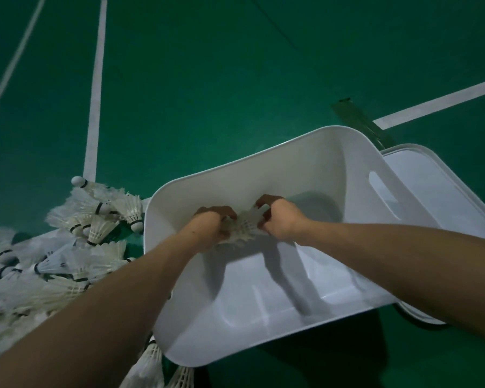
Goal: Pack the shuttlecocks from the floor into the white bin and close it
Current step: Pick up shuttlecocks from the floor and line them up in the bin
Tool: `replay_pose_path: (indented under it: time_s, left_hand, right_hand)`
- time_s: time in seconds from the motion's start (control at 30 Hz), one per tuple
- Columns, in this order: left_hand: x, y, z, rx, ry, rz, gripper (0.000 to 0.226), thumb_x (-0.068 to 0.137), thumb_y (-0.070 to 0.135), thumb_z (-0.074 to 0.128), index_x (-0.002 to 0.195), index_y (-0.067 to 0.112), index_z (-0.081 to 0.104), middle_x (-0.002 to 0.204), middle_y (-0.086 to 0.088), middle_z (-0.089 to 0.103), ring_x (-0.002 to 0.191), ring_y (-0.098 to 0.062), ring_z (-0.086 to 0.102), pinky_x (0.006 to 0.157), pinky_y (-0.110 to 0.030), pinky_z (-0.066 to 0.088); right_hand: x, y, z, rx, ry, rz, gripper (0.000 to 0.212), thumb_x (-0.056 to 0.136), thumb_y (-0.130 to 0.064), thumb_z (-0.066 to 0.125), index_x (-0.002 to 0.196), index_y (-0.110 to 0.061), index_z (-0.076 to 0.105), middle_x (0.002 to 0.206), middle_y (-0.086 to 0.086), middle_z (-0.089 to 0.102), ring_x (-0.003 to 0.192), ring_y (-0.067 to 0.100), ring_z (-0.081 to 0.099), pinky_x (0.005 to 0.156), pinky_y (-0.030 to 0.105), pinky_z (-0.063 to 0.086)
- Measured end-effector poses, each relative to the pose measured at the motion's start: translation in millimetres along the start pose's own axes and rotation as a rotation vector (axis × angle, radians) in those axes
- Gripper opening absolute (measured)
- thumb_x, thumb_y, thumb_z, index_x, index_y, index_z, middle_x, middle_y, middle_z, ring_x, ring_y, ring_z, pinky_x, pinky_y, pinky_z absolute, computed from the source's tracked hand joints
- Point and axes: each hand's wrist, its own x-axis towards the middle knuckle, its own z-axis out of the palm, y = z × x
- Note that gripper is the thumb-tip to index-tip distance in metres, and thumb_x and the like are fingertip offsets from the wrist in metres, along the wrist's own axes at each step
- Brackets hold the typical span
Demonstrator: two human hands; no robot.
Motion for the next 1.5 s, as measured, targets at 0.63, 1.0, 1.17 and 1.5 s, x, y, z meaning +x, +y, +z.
replay_pose_path:
  time_s: [0.63, 1.0, 1.17, 1.5]
  left_hand:
    - [7, 1, -2, 0.064, 0.087, -0.084, 0.050, 0.080, 0.021, 0.074, 0.128, 0.020, 0.059, 0.120, -0.005, 0.065, 0.107, -0.023, 0.061, 0.098, -0.029, 0.045]
    - [12, 0, -6, 0.140, 0.041, -0.076, 0.042, 0.082, 0.028, 0.069, 0.124, 0.028, 0.062, 0.123, 0.000, 0.065, 0.110, -0.022, 0.060, 0.097, -0.030, 0.045]
    - [8, 1, -9, 0.162, 0.037, -0.033, 0.051, 0.079, 0.022, 0.072, 0.128, 0.023, 0.059, 0.121, 0.000, 0.065, 0.111, -0.021, 0.058, 0.098, -0.030, 0.045]
    - [-18, 9, -47, 0.259, 0.083, 0.063, 0.048, 0.077, 0.026, 0.076, 0.121, 0.012, 0.062, 0.116, -0.007, 0.065, 0.103, -0.025, 0.059, 0.086, -0.034, 0.048]
  right_hand:
    - [1, 9, 7, 0.258, 0.098, 0.109, 0.032, 0.076, -0.001, 0.077, 0.101, -0.013, 0.060, 0.080, 0.016, 0.061, 0.055, 0.024, 0.056, 0.054, 0.037, 0.058]
    - [3, 10, 11, 0.261, 0.011, 0.082, 0.035, 0.077, -0.001, 0.074, 0.108, -0.013, 0.063, 0.084, 0.012, 0.066, 0.064, 0.023, 0.062, 0.055, 0.032, 0.057]
    - [3, 4, 2, 0.194, -0.047, 0.095, 0.044, 0.072, -0.008, 0.082, 0.110, -0.013, 0.058, 0.085, 0.009, 0.062, 0.071, 0.024, 0.063, 0.071, 0.041, 0.060]
    - [-24, -36, -24, -0.266, 0.002, -0.056, 0.052, 0.072, -0.032, 0.083, 0.114, -0.012, 0.059, 0.107, 0.007, 0.063, 0.098, 0.023, 0.060, 0.085, 0.030, 0.049]
